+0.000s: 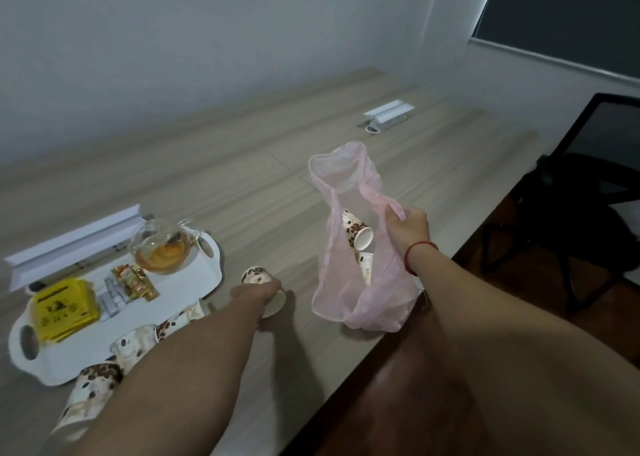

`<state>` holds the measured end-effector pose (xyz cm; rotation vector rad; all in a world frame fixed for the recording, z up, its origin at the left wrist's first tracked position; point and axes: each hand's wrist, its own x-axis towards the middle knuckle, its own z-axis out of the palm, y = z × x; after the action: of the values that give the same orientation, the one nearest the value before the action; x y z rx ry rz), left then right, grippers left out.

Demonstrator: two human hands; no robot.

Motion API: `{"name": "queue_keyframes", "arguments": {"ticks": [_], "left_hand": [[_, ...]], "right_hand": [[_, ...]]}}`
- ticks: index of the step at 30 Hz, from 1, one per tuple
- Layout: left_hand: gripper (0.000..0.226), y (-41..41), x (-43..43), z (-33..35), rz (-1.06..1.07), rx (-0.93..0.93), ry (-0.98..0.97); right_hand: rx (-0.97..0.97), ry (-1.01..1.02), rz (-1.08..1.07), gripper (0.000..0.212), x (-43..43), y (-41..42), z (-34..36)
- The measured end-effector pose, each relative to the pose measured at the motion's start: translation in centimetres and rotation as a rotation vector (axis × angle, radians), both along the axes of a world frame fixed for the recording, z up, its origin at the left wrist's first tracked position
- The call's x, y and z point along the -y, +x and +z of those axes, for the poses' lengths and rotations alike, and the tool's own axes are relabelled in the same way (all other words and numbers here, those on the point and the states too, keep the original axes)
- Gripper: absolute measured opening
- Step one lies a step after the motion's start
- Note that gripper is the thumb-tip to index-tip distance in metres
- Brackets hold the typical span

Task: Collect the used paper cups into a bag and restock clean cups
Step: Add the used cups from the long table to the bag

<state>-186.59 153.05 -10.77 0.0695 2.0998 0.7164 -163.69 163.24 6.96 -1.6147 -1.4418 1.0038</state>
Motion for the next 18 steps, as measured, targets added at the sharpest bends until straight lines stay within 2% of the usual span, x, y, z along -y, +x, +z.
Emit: {"name": "queue_keyframes", "arguments": {"ticks": [2,4,6,8,10,12,15,18], "left_hand": [[0.128,-0.2,0.1,2.7,0.138,-0.062,0.106],[0.132,-0.3,-0.1,6.4,0.166,-0.147,0.211],[0.121,0.0,-0.5,10.6,0.148,-0.218,0.32],[0.105,0.9,-0.5,15.0,0.123,-0.292,0.414],[0.083,1.9,-0.3,18.5,0.122,-0.422,0.533],[0.071,3.0,0.3,21.8,0.122,-0.559,0.633],[0.066,4.2,0.7,25.8,0.084,-0.622,0.795],[0.07,6.1,0.7,27.8,-0.176,-0.75,0.838]], "right_hand": [[-0.009,-0.003,0.0,0.032,0.3,0.0,0.4],[-0.037,0.007,-0.003,0.024,0.6,0.0,1.3],[-0.071,0.022,-0.012,0.02,0.7,0.0,2.4],[-0.083,0.039,-0.021,0.026,0.8,0.1,3.5],[-0.083,0.044,-0.028,0.029,1.1,0.4,4.6],[-0.08,0.045,-0.048,0.031,1.6,0.7,5.3],[-0.118,0.015,-0.072,0.032,2.7,1.0,6.0],[-0.162,-0.03,-0.058,0.032,3.8,1.1,6.9]]}}
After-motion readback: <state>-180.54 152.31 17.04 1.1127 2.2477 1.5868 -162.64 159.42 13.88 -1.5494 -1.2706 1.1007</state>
